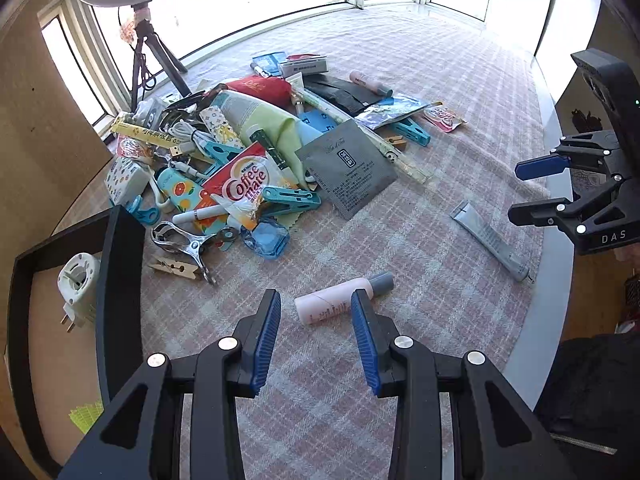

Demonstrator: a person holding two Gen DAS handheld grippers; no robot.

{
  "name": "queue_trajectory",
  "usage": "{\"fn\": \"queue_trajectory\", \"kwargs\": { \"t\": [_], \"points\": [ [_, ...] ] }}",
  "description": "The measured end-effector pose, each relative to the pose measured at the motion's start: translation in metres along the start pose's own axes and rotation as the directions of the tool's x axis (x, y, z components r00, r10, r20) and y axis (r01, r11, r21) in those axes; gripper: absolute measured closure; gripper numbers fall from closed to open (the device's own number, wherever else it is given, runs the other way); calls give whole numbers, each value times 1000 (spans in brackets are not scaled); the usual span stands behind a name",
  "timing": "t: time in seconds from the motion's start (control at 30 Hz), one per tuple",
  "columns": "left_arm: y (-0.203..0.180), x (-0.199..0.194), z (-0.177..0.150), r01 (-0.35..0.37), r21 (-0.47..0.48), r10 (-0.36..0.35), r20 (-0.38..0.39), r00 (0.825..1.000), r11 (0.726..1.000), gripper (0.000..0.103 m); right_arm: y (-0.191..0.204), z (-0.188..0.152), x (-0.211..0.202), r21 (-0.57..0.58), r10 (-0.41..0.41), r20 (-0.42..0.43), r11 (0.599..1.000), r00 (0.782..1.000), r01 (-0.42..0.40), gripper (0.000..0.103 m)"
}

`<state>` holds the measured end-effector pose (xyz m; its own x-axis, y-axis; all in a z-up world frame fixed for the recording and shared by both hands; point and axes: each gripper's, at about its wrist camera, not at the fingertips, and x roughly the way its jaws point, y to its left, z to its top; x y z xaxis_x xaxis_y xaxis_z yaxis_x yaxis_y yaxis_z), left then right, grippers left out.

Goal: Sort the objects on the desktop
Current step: 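Grasp silver tube with right tool while left tool moves to pink bottle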

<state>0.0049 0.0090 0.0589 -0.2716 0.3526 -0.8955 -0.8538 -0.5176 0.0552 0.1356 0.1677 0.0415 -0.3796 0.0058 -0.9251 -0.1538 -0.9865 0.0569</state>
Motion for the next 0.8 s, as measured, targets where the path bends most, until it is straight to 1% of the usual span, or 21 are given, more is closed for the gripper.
{"fn": "queue_trajectory", "kwargs": {
  "t": [0.1, 0.2, 0.37, 0.43, 0.5, 0.57, 0.6, 0.63, 0.67, 0.7, 0.73, 0.77, 0.8],
  "points": [
    [-5, 11, 5, 46, 86, -43, -33, 999, 995, 67, 8, -10, 12, 20, -1, -31, 1000, 1000, 2, 42],
    [-12, 18, 6, 87, 160, -78, -64, 995, 983, 65, 16, -16, 21, 35, -1, -48, 999, 999, 3, 42],
    [-16, 27, 7, 138, 225, -116, -107, 987, 965, 64, 31, -23, 30, 17, -45, -76, 999, 996, 47, 42],
    [-18, 32, 5, 146, 249, -117, -125, 985, 958, 64, 34, -27, 32, 14, -64, -83, 998, 994, 66, 42],
    [-18, 33, 4, 158, 261, -129, -127, 984, 952, 61, 35, -30, 32, 5, -79, -88, 997, 993, 80, 42],
    [-16, 33, 3, 174, 246, -146, -128, 981, 953, 60, 35, -31, 31, 10, -77, -91, 997, 993, 79, 43],
    [-15, 33, 2, 183, 236, -155, -132, 979, 954, 60, 34, -32, 29, 13, -79, -91, 997, 993, 80, 47],
    [-14, 33, 1, 192, 225, -163, -138, 977, 955, 62, 33, -33, 28, 14, -79, -91, 997, 993, 80, 54],
    [-14, 33, -2, 196, 220, -167, -145, 975, 956, 64, 31, -34, 27, 18, -77, -93, 997, 993, 79, 59],
    [-16, 35, -6, 193, 224, -161, -155, 975, 955, 69, 29, -34, 25, 23, -76, -95, 997, 993, 78, 67],
    [-19, 38, -10, 190, 231, -153, -168, 974, 954, 76, 27, -35, 24, 28, -74, -97, 997, 993, 77, 73],
    [-21, 41, -15, 188, 235, -147, -180, 973, 954, 80, 24, -36, 23, 31, -70, -99, 997, 993, 74, 75],
    [-23, 41, -17, 188, 229, -148, -180, 973, 955, 81, 22, -37, 22, 35, -66, -100, 997, 993, 70, 78]
  ]
}}
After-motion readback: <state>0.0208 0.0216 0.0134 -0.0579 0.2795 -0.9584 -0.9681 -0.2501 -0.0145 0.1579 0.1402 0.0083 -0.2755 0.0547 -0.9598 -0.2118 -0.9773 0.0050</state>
